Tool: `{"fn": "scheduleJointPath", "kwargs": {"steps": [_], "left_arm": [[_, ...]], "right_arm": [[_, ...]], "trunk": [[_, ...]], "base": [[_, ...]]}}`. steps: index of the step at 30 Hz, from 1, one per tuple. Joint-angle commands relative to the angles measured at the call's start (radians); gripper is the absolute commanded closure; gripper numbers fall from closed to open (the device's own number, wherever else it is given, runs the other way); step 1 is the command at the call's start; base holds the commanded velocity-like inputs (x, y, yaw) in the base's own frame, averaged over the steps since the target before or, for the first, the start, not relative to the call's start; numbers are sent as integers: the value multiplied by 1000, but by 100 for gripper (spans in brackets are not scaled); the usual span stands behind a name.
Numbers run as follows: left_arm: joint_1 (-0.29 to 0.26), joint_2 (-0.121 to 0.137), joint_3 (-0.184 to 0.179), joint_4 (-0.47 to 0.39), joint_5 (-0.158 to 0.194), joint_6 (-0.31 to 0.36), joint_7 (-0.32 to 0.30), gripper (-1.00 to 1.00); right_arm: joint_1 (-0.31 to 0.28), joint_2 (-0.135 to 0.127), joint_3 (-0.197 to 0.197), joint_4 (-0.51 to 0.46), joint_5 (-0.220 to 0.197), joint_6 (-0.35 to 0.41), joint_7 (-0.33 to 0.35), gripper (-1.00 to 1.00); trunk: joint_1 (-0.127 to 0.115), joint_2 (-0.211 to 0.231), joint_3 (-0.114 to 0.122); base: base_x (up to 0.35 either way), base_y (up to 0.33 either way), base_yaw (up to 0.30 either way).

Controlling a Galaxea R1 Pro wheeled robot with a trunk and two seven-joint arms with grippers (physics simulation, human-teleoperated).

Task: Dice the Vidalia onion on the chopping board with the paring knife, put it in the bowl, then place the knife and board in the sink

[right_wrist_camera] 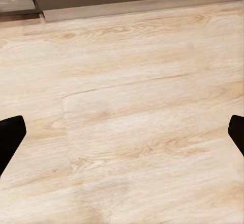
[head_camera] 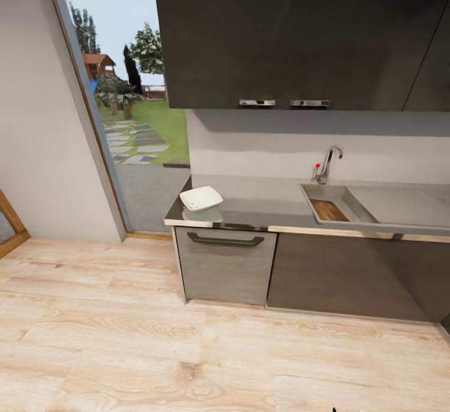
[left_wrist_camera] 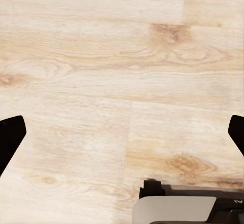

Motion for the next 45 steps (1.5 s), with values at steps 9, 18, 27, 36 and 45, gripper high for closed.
{"fn": "scheduleJointPath", "kwargs": {"steps": [9,18,27,36,45], "left_arm": [[-1,0,-6,2,4,-3,4,-100],[-1,0,-6,2,4,-3,4,-100],[-1,0,-6,2,4,-3,4,-100],[-1,0,-6,2,4,-3,4,-100],[-1,0,-7,3,4,-4,3,-100]], "right_arm": [[-1,0,-4,1,10,-3,-6,-100],[-1,0,-4,1,9,-3,-6,-100],[-1,0,-4,1,10,-3,-6,-100],[-1,0,-4,1,9,-3,-6,-100],[-1,0,-3,1,10,-3,-6,-100]], "trunk": [[1,-2,12],[1,-2,26],[1,-2,40],[1,-2,54],[1,-2,56]], "base": [[0,0,0],[0,0,0],[0,0,0],[0,0,0],[0,0,-44]]}}
